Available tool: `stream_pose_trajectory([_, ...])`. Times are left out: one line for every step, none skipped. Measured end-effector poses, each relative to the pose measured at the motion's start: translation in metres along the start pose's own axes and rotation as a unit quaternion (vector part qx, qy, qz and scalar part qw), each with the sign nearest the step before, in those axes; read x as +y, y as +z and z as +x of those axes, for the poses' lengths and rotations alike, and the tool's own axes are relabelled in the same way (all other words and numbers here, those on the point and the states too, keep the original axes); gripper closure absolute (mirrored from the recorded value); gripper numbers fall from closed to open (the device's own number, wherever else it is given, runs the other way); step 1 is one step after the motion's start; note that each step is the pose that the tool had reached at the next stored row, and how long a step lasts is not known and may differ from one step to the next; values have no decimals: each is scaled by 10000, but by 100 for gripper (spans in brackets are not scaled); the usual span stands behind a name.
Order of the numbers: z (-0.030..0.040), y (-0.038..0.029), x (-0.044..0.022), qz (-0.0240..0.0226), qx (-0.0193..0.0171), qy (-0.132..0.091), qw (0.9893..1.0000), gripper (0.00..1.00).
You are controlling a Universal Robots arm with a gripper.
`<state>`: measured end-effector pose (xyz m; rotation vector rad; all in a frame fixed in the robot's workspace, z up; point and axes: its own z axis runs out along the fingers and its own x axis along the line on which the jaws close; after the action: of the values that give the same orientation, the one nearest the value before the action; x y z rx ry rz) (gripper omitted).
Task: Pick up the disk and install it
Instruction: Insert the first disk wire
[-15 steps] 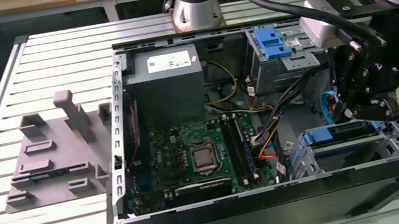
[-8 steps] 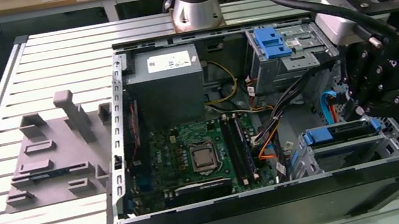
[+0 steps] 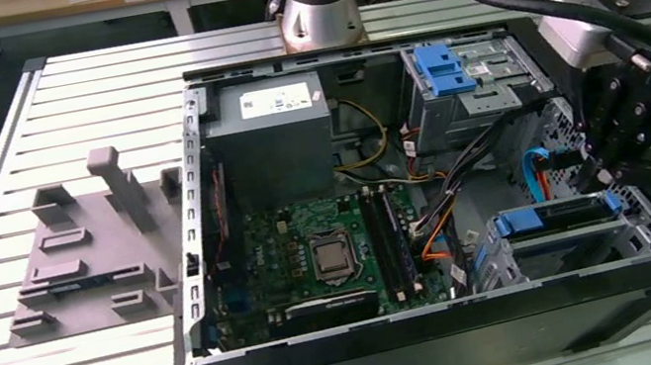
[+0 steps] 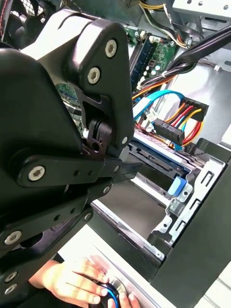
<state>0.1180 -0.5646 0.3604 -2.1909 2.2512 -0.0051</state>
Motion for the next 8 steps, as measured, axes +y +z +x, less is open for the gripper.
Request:
stream_pose_trajectory([-2, -7, -2, 2, 0, 0, 10000, 89])
stream_pose_trajectory([-5, -14, -6, 5, 0, -1, 10000, 89])
stream_pose_trajectory([-10, -22, -11, 8, -1, -1, 10000, 89])
stream_pose_trajectory([-16, -28, -16, 11, -1, -1, 10000, 89])
stream_pose_trajectory([-23, -32, -23, 13, -2, -1, 10000, 89])
stream_pose_trajectory([-30, -37, -30, 15, 0, -1, 10000, 89])
stream_pose_trajectory([-38, -40, -37, 17, 0, -1, 10000, 89])
stream_pose_trajectory([-47, -42, -44, 19, 0, -1, 10000, 89])
